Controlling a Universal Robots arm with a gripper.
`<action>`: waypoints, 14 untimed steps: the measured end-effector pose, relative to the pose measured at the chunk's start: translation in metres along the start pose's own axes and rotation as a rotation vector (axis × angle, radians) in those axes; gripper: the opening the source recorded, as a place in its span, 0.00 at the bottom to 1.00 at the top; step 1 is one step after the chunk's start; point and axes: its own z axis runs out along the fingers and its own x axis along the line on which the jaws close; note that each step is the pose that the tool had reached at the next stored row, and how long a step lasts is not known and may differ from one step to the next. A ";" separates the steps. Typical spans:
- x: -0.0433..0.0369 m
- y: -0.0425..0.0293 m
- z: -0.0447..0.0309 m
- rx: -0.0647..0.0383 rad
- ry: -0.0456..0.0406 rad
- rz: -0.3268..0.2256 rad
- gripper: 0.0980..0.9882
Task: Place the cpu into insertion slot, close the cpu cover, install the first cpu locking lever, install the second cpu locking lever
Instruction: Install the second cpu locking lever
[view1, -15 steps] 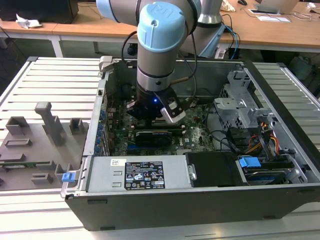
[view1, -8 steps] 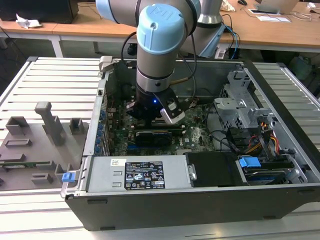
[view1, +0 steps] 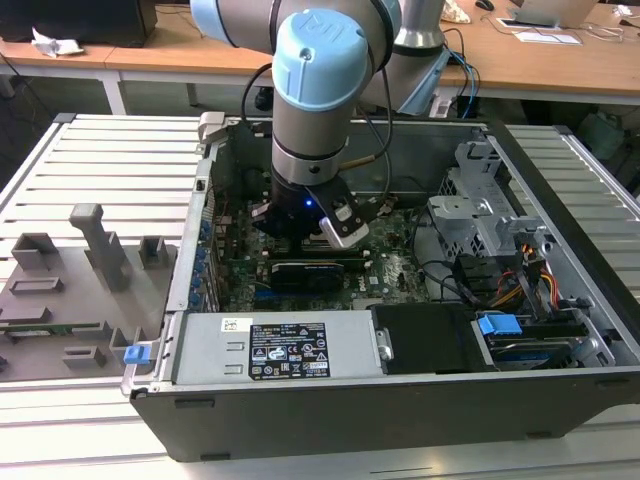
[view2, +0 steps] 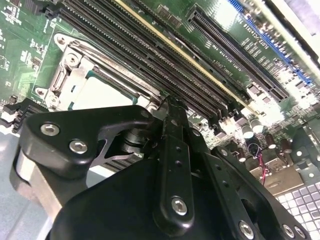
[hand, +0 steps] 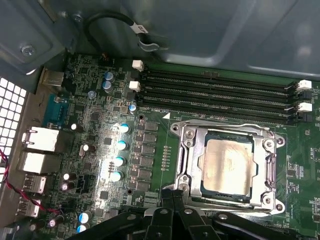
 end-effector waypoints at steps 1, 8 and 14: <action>0.0000 0.0000 0.0002 -0.003 -0.0004 0.000 0.01; 0.0004 -0.0007 0.0034 -0.021 -0.0026 -0.001 0.01; 0.0015 0.0002 0.0005 -0.022 -0.0029 -0.001 0.01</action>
